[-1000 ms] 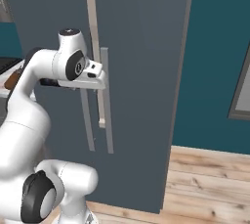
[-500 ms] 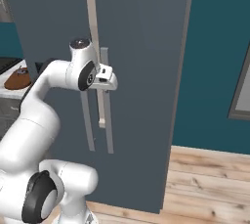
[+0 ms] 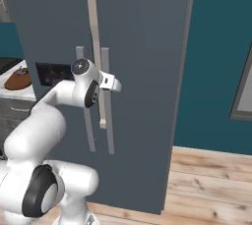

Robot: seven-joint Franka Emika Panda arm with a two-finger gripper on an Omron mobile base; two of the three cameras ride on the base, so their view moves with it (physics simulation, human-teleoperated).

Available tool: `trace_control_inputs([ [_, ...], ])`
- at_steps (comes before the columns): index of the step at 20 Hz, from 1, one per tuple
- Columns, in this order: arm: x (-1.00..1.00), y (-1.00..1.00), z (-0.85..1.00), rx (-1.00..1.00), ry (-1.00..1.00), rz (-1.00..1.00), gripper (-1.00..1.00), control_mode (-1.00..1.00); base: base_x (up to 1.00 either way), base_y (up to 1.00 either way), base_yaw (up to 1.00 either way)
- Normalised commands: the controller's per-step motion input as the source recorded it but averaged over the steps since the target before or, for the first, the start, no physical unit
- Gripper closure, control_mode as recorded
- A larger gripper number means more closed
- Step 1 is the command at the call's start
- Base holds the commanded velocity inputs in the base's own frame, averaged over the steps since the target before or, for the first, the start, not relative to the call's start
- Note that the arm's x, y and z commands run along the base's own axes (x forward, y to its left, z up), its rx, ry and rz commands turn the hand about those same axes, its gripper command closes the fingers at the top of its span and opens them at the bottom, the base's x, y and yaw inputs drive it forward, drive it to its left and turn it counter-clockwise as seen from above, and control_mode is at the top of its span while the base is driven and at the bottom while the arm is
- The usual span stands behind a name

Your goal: Retrieve a lemon from the fridge and place it on the cutting board with the fish.

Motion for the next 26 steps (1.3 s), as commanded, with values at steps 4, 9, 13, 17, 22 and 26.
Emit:
trace_control_inputs([
  [4, 0.65, 0.04, -0.11, 0.0, -0.14, -0.06, -1.0, -1.0, 0.0, 0.0, 0.0],
  [9, 0.51, -0.02, 0.0, 0.0, 0.0, 0.01, -1.0, -1.0, 0.0, 0.0, 0.0],
  [13, 0.61, -0.12, 0.0, 0.0, 0.01, 0.09, -1.0, -1.0, 0.0, 0.0, 0.0],
  [17, 0.66, -0.19, 0.0, 0.0, 0.0, 0.14, -1.0, -1.0, 0.0, 0.0, 0.0],
  [22, 0.61, -0.1, 0.0, 0.0, -0.02, 0.11, -1.0, -1.0, 0.0, 0.0, 0.0],
  [26, 0.56, -0.08, -0.01, 0.0, 0.0, 0.05, 1.0, -1.0, 0.0, 0.0, 0.0],
])
